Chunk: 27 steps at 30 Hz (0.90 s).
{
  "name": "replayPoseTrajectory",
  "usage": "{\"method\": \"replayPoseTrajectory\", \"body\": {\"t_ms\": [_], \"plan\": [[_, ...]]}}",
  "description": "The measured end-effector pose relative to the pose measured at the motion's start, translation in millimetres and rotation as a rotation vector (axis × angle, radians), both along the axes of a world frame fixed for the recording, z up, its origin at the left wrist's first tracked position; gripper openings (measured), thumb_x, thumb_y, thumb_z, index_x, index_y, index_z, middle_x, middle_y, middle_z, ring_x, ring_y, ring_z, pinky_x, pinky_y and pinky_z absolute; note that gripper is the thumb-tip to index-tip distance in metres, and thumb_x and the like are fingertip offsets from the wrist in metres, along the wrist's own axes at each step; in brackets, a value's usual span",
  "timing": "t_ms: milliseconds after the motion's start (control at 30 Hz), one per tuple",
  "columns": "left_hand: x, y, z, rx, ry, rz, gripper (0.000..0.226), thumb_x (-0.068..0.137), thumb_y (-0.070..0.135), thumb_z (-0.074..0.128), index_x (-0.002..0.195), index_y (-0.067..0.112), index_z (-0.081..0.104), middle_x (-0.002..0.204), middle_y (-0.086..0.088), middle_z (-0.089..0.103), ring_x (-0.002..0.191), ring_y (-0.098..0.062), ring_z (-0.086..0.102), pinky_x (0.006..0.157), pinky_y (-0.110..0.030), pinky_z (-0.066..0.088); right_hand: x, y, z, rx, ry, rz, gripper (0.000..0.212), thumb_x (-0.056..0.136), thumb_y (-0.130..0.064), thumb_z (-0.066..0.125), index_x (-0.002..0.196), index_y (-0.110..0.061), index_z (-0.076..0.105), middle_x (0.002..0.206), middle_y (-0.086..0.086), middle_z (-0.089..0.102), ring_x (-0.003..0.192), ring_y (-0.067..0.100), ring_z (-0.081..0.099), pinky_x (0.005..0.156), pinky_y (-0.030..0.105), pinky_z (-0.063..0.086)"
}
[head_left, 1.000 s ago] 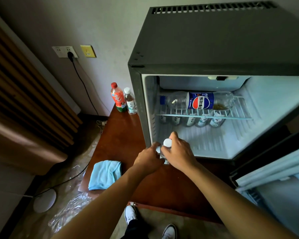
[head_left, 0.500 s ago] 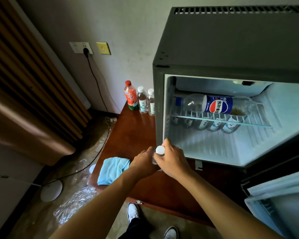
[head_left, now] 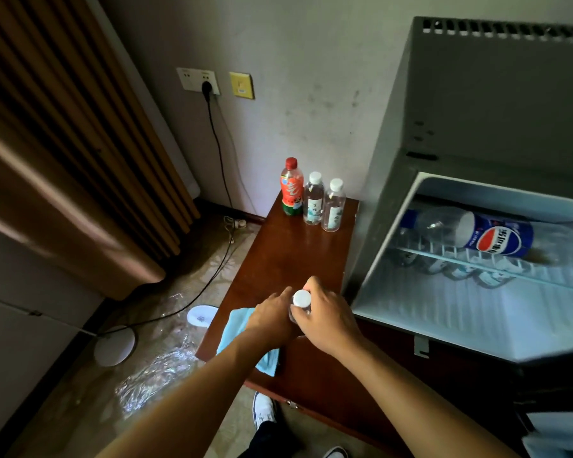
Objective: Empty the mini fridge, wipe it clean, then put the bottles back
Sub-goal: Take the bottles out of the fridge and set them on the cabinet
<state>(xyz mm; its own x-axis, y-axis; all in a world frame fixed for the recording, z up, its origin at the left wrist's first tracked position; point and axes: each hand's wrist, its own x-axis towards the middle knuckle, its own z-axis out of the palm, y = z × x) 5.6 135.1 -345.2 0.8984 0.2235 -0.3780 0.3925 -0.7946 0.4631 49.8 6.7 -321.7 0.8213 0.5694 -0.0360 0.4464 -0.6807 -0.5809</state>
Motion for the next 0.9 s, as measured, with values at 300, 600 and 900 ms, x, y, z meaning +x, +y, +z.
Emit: {"method": "replayPoseTrajectory", "body": {"t_ms": [300,600,900], "plan": [[21.1,48.4,-9.3,-0.051,0.070,0.067,0.037,0.080,0.042,0.065,0.108,0.029,0.043,0.107,-0.003,0.059,0.105,-0.035,0.061,0.078,-0.036,0.041,23.6,51.2,-9.4,-0.085,0.023,0.003,0.024,0.089,-0.041,0.057,0.092,-0.025,0.039,0.092,0.000,0.066,0.087,0.023,0.064,0.065,0.032,0.046],[56.4,98.6,-14.9,-0.055,0.082,0.022,0.055,0.076,0.037,0.074,0.120,0.029,0.043,0.113,-0.005,0.058,0.106,-0.034,0.062,0.085,-0.042,0.048,54.5,100.9,-15.2,-0.134,0.044,-0.054,0.023,0.091,-0.041,0.058,0.100,-0.027,0.041,0.103,-0.003,0.064,0.096,0.017,0.062,0.075,0.031,0.053],[104.7,130.2,-28.2,-0.057,0.046,-0.031,0.064,0.081,0.032,0.075,0.134,0.028,0.039,0.124,-0.008,0.058,0.111,-0.032,0.060,0.084,-0.039,0.049,96.1,133.8,-11.8,-0.150,-0.004,-0.106,0.029,0.087,-0.036,0.066,0.106,-0.022,0.049,0.111,-0.003,0.058,0.103,0.015,0.057,0.082,0.028,0.052]]}}
